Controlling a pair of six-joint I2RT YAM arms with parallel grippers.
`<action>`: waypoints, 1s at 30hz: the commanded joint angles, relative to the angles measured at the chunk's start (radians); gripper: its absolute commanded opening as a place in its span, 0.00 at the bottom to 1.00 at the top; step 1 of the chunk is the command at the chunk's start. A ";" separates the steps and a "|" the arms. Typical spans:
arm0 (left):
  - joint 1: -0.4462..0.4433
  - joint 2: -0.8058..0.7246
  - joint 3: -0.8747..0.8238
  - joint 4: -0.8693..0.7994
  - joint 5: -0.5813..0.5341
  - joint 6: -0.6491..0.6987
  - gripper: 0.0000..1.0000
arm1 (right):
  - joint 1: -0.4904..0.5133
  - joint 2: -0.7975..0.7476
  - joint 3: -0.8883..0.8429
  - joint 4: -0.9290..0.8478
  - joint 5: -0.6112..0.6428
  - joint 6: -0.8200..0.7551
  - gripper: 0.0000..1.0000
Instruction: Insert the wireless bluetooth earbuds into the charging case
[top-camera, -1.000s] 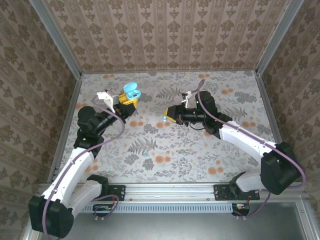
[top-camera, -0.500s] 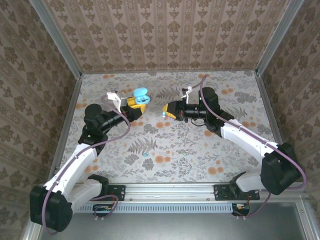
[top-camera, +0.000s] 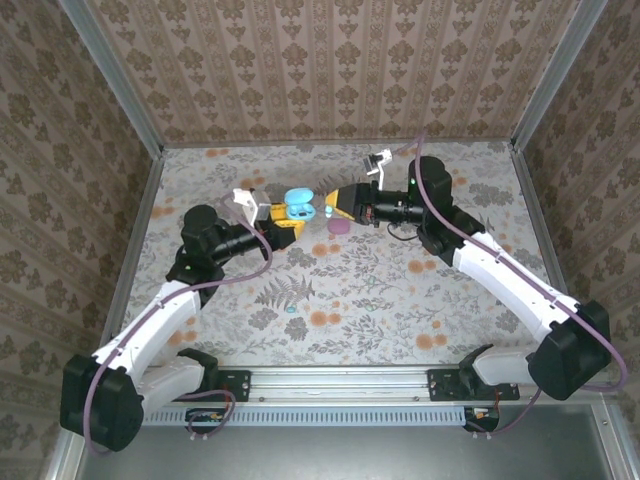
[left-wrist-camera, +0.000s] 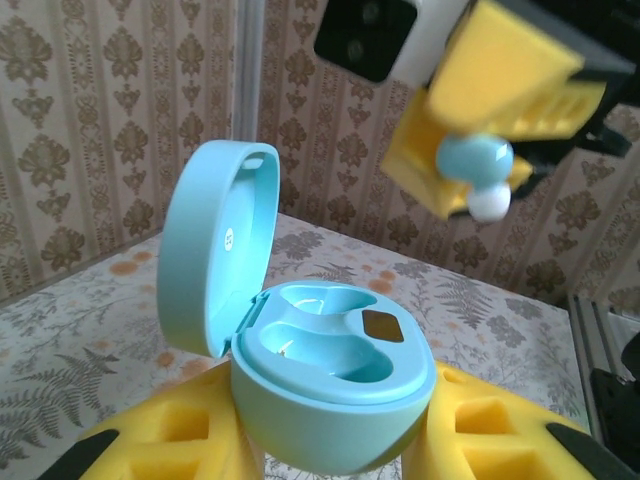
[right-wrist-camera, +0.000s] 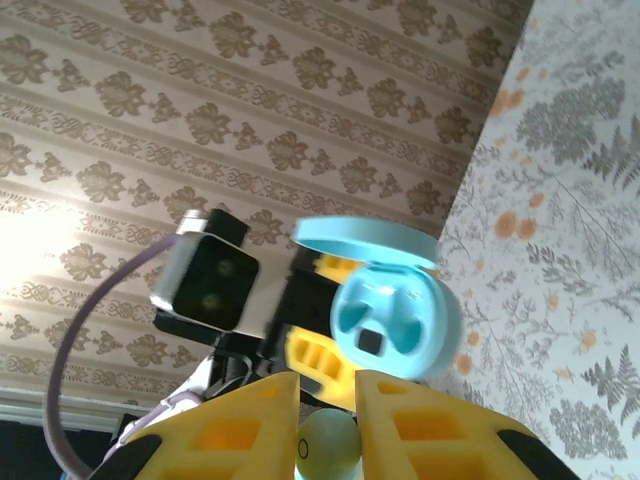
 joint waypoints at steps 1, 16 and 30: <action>-0.015 0.012 0.056 -0.004 0.044 0.042 0.28 | 0.007 -0.023 0.053 -0.046 0.027 -0.093 0.23; -0.024 0.039 0.082 0.039 0.084 0.007 0.28 | 0.082 0.004 0.122 -0.138 0.178 -0.304 0.22; -0.024 0.030 0.082 0.065 0.081 -0.025 0.28 | 0.129 0.060 0.182 -0.210 0.261 -0.399 0.22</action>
